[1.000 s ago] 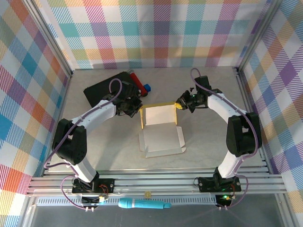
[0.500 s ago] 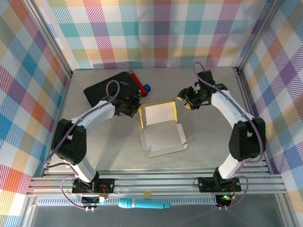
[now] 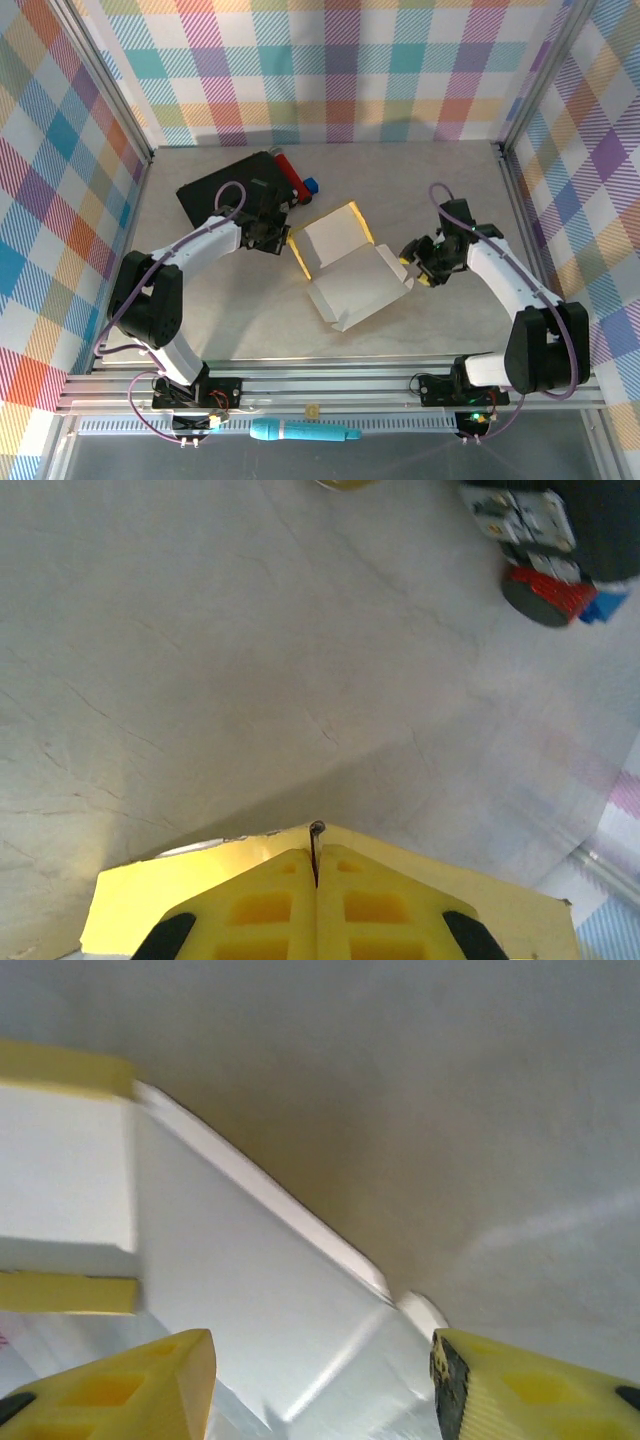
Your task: Fold the paper box
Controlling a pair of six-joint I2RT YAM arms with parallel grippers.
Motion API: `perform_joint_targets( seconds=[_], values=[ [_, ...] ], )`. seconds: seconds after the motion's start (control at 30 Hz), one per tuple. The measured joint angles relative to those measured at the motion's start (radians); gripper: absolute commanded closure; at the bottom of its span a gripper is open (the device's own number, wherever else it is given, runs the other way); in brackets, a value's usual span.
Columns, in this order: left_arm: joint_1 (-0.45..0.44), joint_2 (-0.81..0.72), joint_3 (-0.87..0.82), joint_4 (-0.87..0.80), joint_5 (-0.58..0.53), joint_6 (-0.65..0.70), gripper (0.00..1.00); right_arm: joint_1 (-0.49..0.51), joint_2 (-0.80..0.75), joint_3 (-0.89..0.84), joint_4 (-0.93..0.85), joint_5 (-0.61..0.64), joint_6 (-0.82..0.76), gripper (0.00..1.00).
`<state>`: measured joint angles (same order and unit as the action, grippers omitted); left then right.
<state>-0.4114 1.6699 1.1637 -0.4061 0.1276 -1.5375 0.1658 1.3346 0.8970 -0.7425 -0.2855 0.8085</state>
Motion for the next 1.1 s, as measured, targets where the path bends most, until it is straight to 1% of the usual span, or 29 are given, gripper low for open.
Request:
perform_joint_targets(
  seconds=[0.13, 0.27, 0.37, 0.47, 0.5, 0.6, 0.67, 0.7, 0.73, 0.77, 0.87, 0.9, 0.93, 0.97, 1.0, 1.1],
  values=[
    [0.019, 0.022, -0.004, -0.020, -0.003, -0.022, 1.00, 0.001, -0.064, -0.078, 0.004, -0.039, 0.016, 0.36],
    [0.024, 0.043, -0.004, -0.033, -0.008, -0.026, 1.00, 0.006, -0.158, -0.164, 0.065, -0.098, 0.047, 0.35],
    [0.024, 0.052, -0.004, -0.037, -0.007, -0.026, 1.00, 0.020, -0.170, -0.218, 0.125, -0.133, 0.075, 0.35],
    [0.024, 0.056, -0.004, -0.037, -0.006, -0.025, 1.00, 0.054, -0.161, -0.222, 0.172, -0.140, 0.100, 0.40],
    [0.024, 0.056, -0.004, -0.037, -0.006, -0.026, 1.00, 0.066, -0.156, -0.217, 0.186, -0.140, 0.106, 0.43],
    [0.024, 0.056, -0.004, -0.037, -0.006, -0.025, 1.00, 0.097, -0.126, -0.201, 0.226, -0.139, 0.129, 0.60],
    [0.024, 0.056, -0.004, -0.037, -0.002, -0.025, 1.00, 0.115, -0.098, -0.193, 0.242, -0.130, 0.140, 0.78],
    [0.024, 0.056, -0.004, -0.036, 0.001, -0.025, 1.00, 0.124, -0.079, -0.182, 0.240, -0.119, 0.141, 0.90],
    [0.024, 0.056, -0.004, -0.036, 0.005, -0.025, 1.00, 0.131, -0.056, -0.163, 0.229, -0.103, 0.131, 1.00],
    [0.024, 0.056, -0.004, -0.036, 0.006, -0.024, 0.96, 0.136, -0.032, -0.133, 0.204, -0.083, 0.124, 1.00],
    [0.023, 0.056, -0.004, -0.037, 0.021, -0.015, 0.57, 0.137, 0.042, 0.015, 0.085, 0.008, 0.050, 1.00],
    [0.021, 0.054, -0.004, -0.040, 0.030, -0.010, 0.48, 0.137, 0.063, 0.076, 0.042, 0.042, 0.011, 1.00],
    [0.018, 0.049, -0.004, -0.050, 0.040, -0.005, 0.42, 0.137, 0.079, 0.138, 0.000, 0.077, -0.035, 1.00],
    [0.014, 0.042, -0.004, -0.061, 0.047, -0.002, 0.31, 0.135, 0.092, 0.188, -0.034, 0.101, -0.072, 1.00],
    [0.007, 0.027, -0.004, -0.078, 0.055, 0.008, 0.23, 0.129, 0.106, 0.246, -0.073, 0.126, -0.123, 1.00],
    [-0.014, -0.039, -0.003, -0.135, 0.080, 0.035, 0.22, 0.113, 0.145, 0.391, -0.189, 0.183, -0.270, 1.00]
  ],
)
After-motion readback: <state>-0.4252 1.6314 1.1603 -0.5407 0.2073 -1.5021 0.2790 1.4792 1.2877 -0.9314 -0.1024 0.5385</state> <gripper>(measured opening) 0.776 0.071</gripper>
